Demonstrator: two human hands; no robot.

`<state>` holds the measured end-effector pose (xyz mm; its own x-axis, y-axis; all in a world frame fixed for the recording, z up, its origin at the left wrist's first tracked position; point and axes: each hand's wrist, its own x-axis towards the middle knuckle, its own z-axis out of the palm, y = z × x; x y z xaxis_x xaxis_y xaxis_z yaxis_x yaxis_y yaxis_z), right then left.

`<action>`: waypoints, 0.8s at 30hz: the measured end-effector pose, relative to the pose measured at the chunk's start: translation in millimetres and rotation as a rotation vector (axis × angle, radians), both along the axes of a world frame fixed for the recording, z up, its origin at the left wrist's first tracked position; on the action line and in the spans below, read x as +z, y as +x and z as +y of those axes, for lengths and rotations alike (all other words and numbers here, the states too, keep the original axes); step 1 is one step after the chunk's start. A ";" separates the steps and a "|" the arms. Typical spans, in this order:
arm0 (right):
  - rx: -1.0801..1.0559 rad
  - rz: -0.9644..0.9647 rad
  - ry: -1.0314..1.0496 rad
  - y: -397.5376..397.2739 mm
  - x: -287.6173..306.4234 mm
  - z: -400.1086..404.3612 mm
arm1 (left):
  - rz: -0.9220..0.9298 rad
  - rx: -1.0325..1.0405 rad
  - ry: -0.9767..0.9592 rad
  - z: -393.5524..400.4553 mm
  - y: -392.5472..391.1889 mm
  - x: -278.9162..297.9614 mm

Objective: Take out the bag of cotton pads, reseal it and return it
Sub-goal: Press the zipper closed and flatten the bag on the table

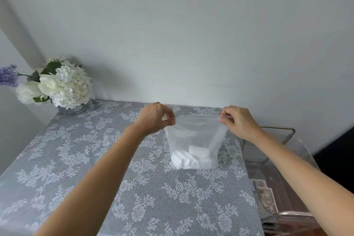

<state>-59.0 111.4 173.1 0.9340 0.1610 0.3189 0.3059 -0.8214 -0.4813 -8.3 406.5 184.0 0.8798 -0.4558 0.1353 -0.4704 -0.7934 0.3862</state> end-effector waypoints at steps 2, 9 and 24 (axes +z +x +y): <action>0.016 0.010 0.002 0.0 0.7 1.3 | 0.028 -0.011 -0.007 -2.0 -0.2 0.7; 0.013 0.006 0.049 -2.7 6.3 9.3 | -0.028 -0.016 -0.061 -6.3 -4.8 0.2; 0.056 0.040 0.076 -5.7 8.9 20.5 | -0.024 -0.036 -0.074 -19.0 -11.5 2.2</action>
<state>-64.7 131.9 182.0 0.9363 0.1905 0.2952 0.3302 -0.7641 -0.5542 -19.8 387.5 186.3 0.8593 -0.4747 0.1906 -0.5077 -0.7458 0.4313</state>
